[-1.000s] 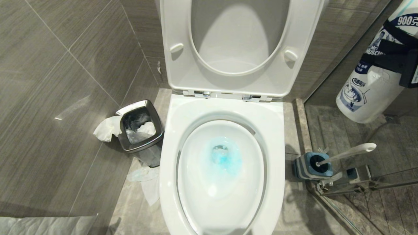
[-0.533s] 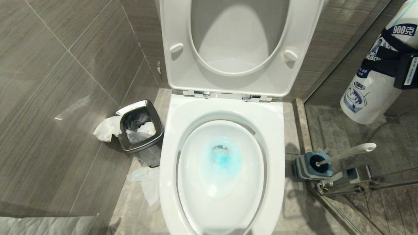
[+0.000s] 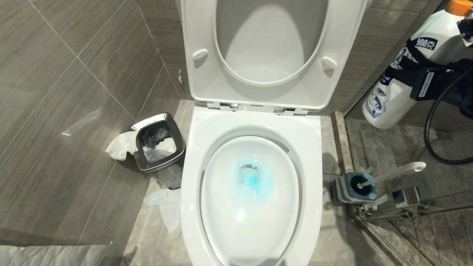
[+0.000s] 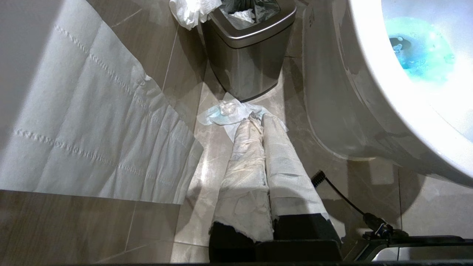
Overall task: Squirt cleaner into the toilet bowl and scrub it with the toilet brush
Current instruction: Place the cleaning agent on the floor
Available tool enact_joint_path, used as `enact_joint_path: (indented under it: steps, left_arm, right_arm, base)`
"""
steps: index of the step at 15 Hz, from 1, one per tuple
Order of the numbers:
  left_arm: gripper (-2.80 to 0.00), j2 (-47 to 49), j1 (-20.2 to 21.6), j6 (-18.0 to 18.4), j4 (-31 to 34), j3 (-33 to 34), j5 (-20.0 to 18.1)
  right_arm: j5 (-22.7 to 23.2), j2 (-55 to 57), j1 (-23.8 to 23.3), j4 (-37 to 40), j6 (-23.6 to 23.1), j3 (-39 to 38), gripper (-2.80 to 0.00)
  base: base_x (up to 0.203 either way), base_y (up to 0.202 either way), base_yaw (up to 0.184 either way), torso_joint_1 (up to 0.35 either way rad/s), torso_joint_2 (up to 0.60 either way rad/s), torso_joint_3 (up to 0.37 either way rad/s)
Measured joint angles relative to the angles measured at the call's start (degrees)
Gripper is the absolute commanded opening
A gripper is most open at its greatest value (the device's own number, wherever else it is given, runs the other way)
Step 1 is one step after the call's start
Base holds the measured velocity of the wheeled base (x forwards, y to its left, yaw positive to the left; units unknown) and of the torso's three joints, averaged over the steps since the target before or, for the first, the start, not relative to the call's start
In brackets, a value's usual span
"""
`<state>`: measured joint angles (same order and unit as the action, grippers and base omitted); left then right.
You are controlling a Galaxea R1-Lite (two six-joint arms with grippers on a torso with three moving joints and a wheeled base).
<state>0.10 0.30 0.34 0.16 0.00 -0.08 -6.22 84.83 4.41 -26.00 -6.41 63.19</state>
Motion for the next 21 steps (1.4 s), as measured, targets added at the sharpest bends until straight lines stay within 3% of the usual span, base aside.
enact_joint_path:
  steps: [10,21]
  left_arm:
    - [-2.8,0.0,0.02,-0.01,0.02,0.0,-0.03]
    - [-2.8,0.0,0.02,-0.01,0.01,0.0,-0.02]
  right_arm:
    - [2.74,19.87,-2.34,-30.25,-0.02,-6.9,-2.8]
    - [3.9,39.81,-0.16,-42.79,-0.02,-2.09,-2.8]
  base:
    - [0.0,0.0,0.0,0.0,0.0,0.0]
    - [0.0,0.0,0.0,0.0,0.0,0.0]
